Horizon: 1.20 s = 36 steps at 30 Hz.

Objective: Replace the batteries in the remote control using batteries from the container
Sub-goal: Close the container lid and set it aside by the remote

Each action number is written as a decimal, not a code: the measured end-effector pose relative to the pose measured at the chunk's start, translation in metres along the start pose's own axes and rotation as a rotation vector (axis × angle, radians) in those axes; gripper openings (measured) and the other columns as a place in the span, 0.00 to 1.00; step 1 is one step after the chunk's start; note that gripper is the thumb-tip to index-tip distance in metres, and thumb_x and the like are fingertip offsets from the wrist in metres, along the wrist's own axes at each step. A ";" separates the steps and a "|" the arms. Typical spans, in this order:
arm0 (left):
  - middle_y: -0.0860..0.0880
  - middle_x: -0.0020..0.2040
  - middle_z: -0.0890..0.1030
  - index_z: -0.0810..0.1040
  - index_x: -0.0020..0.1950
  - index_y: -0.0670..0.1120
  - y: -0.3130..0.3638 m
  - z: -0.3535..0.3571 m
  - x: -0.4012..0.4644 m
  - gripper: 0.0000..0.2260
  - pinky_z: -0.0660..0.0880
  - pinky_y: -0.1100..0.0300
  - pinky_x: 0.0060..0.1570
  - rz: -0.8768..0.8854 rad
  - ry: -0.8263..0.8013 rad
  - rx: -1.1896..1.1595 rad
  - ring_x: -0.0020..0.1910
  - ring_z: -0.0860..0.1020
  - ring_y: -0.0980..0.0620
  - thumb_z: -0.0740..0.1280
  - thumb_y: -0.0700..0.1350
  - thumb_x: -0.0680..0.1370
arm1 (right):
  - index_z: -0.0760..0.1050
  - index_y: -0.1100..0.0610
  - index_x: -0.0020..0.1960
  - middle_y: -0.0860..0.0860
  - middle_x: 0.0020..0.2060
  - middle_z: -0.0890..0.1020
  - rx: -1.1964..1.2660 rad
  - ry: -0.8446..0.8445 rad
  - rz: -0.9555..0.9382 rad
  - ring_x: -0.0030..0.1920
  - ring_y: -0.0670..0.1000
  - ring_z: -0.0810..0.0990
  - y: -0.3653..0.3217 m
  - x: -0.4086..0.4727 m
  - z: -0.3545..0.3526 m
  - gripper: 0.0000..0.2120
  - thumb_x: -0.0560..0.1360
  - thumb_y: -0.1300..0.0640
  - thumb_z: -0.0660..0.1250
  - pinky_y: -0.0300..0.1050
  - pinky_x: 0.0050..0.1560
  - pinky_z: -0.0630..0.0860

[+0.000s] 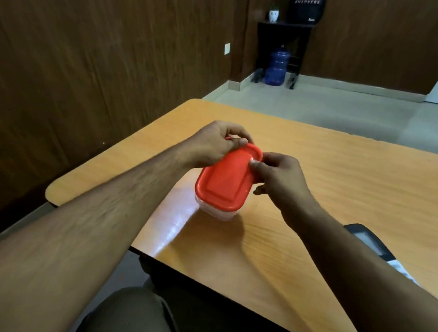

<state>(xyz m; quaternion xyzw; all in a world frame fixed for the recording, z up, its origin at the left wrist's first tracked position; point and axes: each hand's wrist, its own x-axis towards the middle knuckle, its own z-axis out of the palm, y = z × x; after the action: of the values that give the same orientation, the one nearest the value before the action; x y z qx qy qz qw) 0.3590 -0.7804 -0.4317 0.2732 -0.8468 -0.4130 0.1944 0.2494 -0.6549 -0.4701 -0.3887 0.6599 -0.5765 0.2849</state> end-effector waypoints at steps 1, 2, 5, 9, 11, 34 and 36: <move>0.51 0.52 0.77 0.79 0.55 0.55 -0.004 0.004 0.003 0.07 0.76 0.66 0.31 -0.020 -0.002 0.005 0.48 0.77 0.53 0.62 0.49 0.81 | 0.80 0.61 0.50 0.56 0.38 0.81 -0.018 0.030 0.028 0.33 0.51 0.80 0.005 0.003 -0.002 0.05 0.78 0.62 0.66 0.44 0.30 0.75; 0.50 0.52 0.77 0.79 0.57 0.55 -0.009 0.006 0.006 0.08 0.75 0.66 0.32 -0.038 0.019 0.033 0.47 0.77 0.53 0.62 0.49 0.81 | 0.80 0.63 0.52 0.56 0.38 0.81 -0.022 0.055 0.063 0.30 0.50 0.80 0.010 0.005 -0.004 0.06 0.78 0.63 0.67 0.43 0.30 0.76; 0.51 0.53 0.78 0.78 0.61 0.51 -0.031 0.007 0.005 0.12 0.69 0.63 0.40 -0.133 0.179 0.142 0.48 0.76 0.55 0.62 0.51 0.81 | 0.79 0.61 0.55 0.55 0.36 0.83 -0.005 0.092 0.173 0.26 0.46 0.81 0.023 0.008 -0.005 0.07 0.77 0.61 0.69 0.41 0.31 0.79; 0.52 0.45 0.78 0.80 0.52 0.49 -0.056 0.004 -0.008 0.14 0.70 0.62 0.34 -0.338 0.106 0.088 0.40 0.76 0.57 0.61 0.57 0.80 | 0.80 0.59 0.48 0.54 0.34 0.84 -0.047 0.106 0.228 0.25 0.46 0.81 0.031 0.010 -0.002 0.04 0.76 0.58 0.71 0.41 0.30 0.78; 0.48 0.41 0.82 0.82 0.50 0.45 -0.062 0.005 -0.013 0.19 0.72 0.65 0.30 -0.350 0.051 0.095 0.35 0.77 0.54 0.61 0.58 0.79 | 0.79 0.58 0.46 0.55 0.34 0.84 -0.074 0.095 0.238 0.27 0.48 0.81 0.032 0.011 0.001 0.03 0.75 0.58 0.72 0.42 0.30 0.77; 0.46 0.49 0.81 0.73 0.49 0.53 -0.041 0.024 -0.031 0.18 0.80 0.46 0.50 -0.327 0.113 -0.105 0.47 0.81 0.44 0.55 0.66 0.78 | 0.72 0.57 0.58 0.58 0.43 0.84 -0.053 -0.128 0.273 0.33 0.51 0.82 0.009 0.000 0.009 0.16 0.74 0.60 0.73 0.41 0.25 0.76; 0.45 0.47 0.82 0.75 0.50 0.51 -0.038 0.023 -0.032 0.20 0.80 0.46 0.48 -0.298 0.137 -0.098 0.46 0.82 0.43 0.55 0.65 0.78 | 0.75 0.57 0.57 0.56 0.44 0.82 -0.007 -0.131 0.259 0.37 0.51 0.81 0.007 -0.001 0.009 0.11 0.76 0.56 0.71 0.41 0.28 0.75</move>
<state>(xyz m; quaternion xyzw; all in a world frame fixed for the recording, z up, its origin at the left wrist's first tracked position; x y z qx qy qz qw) 0.3822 -0.7661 -0.4790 0.4135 -0.7605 -0.4583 0.2015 0.2563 -0.6590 -0.4789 -0.3382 0.6866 -0.5059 0.3978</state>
